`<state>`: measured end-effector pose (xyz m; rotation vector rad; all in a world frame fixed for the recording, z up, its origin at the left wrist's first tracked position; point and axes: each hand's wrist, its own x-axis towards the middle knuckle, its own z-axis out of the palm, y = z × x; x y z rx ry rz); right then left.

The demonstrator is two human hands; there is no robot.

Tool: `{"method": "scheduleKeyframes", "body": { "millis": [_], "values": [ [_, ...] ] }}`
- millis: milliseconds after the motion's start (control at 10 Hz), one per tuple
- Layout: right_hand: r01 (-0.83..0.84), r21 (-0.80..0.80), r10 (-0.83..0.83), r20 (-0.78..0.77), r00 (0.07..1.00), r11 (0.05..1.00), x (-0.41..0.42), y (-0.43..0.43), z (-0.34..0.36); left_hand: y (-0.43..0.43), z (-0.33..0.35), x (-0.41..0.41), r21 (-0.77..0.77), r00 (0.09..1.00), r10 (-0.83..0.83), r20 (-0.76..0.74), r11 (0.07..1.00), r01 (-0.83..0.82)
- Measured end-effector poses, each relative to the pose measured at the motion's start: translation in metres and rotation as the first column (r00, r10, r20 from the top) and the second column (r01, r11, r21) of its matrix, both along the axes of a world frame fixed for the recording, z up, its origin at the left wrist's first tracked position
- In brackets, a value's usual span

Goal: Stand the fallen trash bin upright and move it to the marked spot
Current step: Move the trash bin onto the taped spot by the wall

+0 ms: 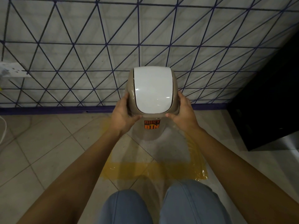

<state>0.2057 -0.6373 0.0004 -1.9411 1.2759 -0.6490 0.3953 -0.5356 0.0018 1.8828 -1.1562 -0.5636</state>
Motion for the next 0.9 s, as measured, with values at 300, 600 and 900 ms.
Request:
{"method": "scheduleKeyframes", "body": {
  "millis": [300, 600, 900],
  "values": [
    [0.036, 0.003, -0.036, 0.002, 0.999, 0.999, 0.004, 0.000, -0.001, -0.002, 0.005, -0.003, 0.053, 0.999, 0.020, 0.041, 0.998, -0.022],
    [0.012, -0.021, -0.013, -0.063, 0.998, 1.000, 0.004, 0.002, 0.002, -0.003, 0.003, -0.005, 0.066, 0.997, 0.044, 0.059, 0.997, -0.048],
    [-0.009, -0.039, 0.007, -0.074, 0.997, 0.999, -0.003, 0.007, 0.018, 0.008, 0.007, -0.020, -0.080, 0.973, 0.096, 0.208, 0.994, -0.081]
  ]
}}
